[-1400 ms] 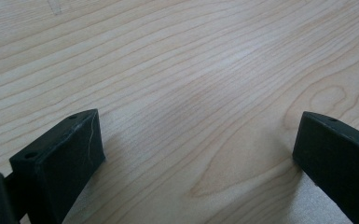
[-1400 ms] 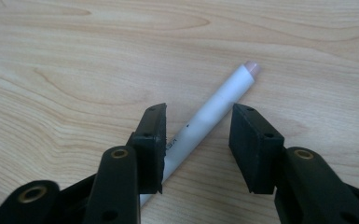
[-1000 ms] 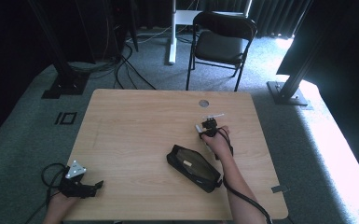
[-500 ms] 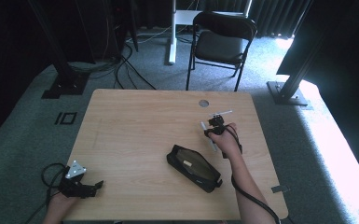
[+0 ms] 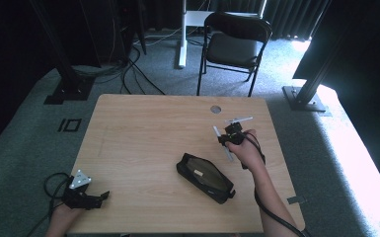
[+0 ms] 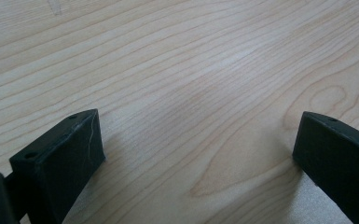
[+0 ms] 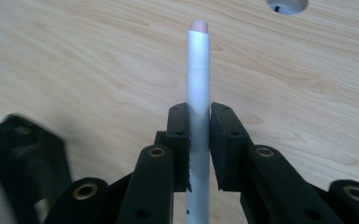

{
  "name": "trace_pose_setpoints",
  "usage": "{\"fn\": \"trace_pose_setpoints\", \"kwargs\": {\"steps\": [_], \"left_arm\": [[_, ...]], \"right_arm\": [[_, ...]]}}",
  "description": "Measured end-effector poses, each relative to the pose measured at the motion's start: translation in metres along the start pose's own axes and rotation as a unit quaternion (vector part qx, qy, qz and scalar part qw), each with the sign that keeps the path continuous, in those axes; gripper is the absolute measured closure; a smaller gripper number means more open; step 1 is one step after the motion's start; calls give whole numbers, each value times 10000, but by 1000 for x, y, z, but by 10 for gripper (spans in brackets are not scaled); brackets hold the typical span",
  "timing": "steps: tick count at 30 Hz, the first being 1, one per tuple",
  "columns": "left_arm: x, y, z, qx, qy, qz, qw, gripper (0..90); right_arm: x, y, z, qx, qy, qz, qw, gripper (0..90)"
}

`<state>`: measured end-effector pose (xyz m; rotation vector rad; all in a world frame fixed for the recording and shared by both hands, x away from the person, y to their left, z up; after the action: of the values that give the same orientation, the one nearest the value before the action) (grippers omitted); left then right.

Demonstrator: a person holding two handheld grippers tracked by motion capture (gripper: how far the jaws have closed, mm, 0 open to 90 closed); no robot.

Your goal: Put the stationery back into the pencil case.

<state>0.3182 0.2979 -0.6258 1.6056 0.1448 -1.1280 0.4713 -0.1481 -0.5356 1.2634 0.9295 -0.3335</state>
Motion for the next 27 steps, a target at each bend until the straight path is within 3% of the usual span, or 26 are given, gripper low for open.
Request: {"fn": "trace_pose_setpoints", "kwargs": {"steps": [1, 8, 16, 23, 27], "left_arm": [[0, 0, 0, 0, 1, -1, 10000, 20], [0, 0, 0, 1, 0, -1, 10000, 20], [0, 0, 0, 1, 0, -1, 10000, 20], [0, 0, 0, 5, 0, -2, 10000, 20], [0, 0, 0, 4, 3, 0, 10000, 20]], "right_arm": [[-3, 1, -2, 20, 49, 53, 10000, 784], [-25, 0, -16, -432, 196, 95, 9988, 784], [-49, 2, -41, -654, 559, 245, 9960, 784], [-64, 6, -65, -729, 978, 458, 9915, 783], [-70, 3, -79, -903, 1186, 469, 9877, 783]]}}
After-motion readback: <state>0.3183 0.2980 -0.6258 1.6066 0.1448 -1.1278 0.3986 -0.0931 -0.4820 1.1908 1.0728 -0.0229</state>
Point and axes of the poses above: each handheld gripper's, and its own axes: x roughly forward along the jaws, y roughly out of its top, z roughly to its right, the point moved 10 cm from there along x, roughly forward along the jaws, and after that the axes turned 7 degrees about -y, right-handed, at the moved point
